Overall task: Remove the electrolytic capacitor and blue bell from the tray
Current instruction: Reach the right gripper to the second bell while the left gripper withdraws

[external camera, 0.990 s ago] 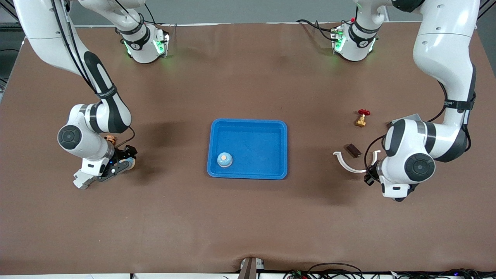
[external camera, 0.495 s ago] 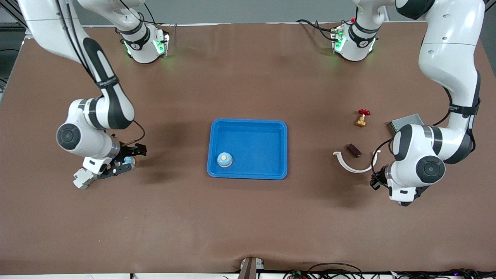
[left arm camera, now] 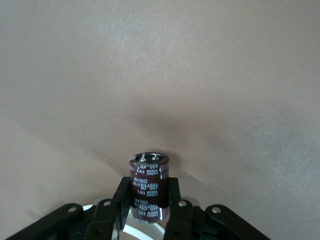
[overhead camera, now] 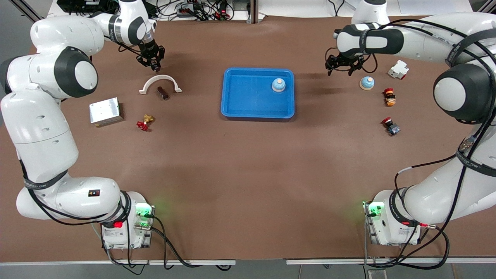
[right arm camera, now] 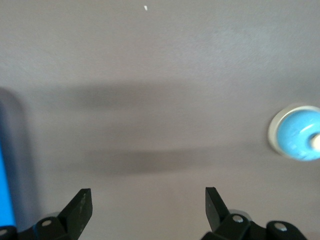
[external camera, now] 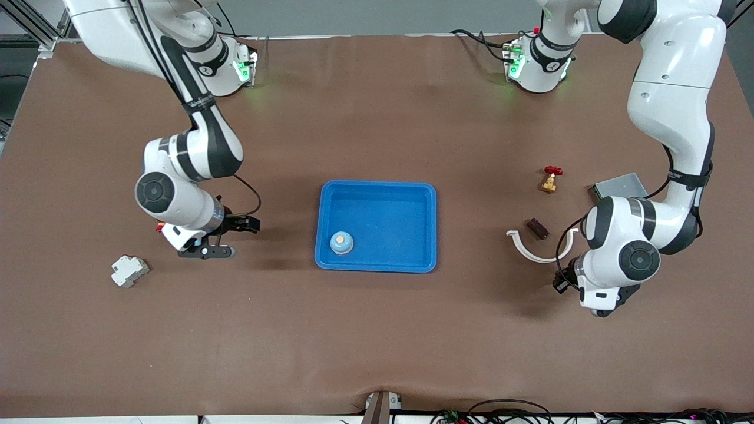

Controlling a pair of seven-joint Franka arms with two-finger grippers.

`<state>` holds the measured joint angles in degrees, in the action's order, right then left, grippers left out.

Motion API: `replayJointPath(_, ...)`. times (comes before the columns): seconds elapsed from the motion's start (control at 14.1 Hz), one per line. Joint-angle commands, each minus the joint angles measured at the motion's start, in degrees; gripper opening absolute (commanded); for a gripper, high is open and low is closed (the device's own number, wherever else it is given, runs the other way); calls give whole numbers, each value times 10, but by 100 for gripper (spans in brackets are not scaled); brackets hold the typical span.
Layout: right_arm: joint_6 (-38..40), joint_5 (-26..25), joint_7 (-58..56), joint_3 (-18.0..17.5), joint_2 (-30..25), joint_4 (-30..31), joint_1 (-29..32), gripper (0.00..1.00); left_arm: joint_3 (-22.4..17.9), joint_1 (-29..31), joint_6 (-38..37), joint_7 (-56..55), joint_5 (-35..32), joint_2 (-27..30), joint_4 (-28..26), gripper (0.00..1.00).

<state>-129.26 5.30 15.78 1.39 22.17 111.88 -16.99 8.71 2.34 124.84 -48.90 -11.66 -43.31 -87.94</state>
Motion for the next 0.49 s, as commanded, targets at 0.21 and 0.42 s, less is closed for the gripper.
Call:
replayJointPath(0.21, 3, 8, 187, 3, -1, -42, -56, 100, 3, 2, 6, 10, 8, 2, -3, 15)
replayJointPath(0.42, 1, 23, 247, 3, 21, -75, -78, 100, 3, 2, 8, 10, 31, 1, -2, 86)
